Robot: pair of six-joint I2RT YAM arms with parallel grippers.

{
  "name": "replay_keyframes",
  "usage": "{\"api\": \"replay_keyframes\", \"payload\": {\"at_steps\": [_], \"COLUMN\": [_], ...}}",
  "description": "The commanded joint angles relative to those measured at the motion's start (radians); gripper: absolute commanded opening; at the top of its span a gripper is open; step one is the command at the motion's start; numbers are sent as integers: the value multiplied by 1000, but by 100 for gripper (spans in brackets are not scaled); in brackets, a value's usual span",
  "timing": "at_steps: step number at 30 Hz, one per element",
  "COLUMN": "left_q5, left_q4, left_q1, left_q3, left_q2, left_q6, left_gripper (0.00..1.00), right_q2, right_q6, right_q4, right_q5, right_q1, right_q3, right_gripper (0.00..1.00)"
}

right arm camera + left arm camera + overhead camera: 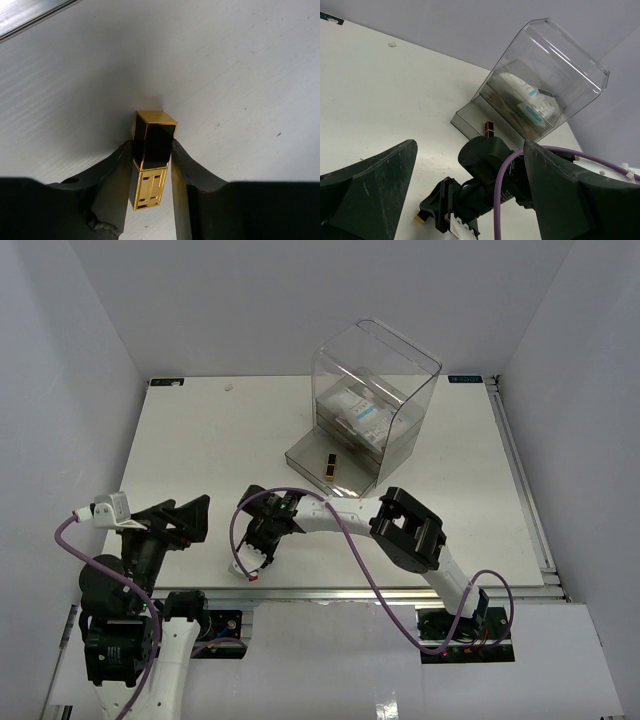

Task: Organize the makeup

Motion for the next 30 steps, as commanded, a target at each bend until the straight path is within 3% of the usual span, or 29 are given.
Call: {"api": "replay_keyframes", "payload": {"at_steps": [1,8,13,20,27,30], "left_q5": [17,54,56,140,211,290], "left_q4": [-2,20,52,127,222,290], "left_q1": [4,4,4,4,4,4], "left_q3": [-17,-51,-93,-176,-274,-339], "left_q2": [-4,-14,-34,-27,-10,20], "left_q6": [9,-17,-81,-169,-250,-284], "left_gripper": [98,98,98,98,98,98], "right_q2": [61,-42,-201,-425,-452,-438], "right_q6": [17,196,273,391,514,528], "right_q4": [-157,-151,-155,-162,-88,-24], "right_q5": [28,65,60,27,33,56], "right_q1": [-1,-5,-30,-209,-441,-483], "right_q3": [-12,0,-62,-169,-212,-243], "right_gripper": [35,20,17,16,17,18]}}
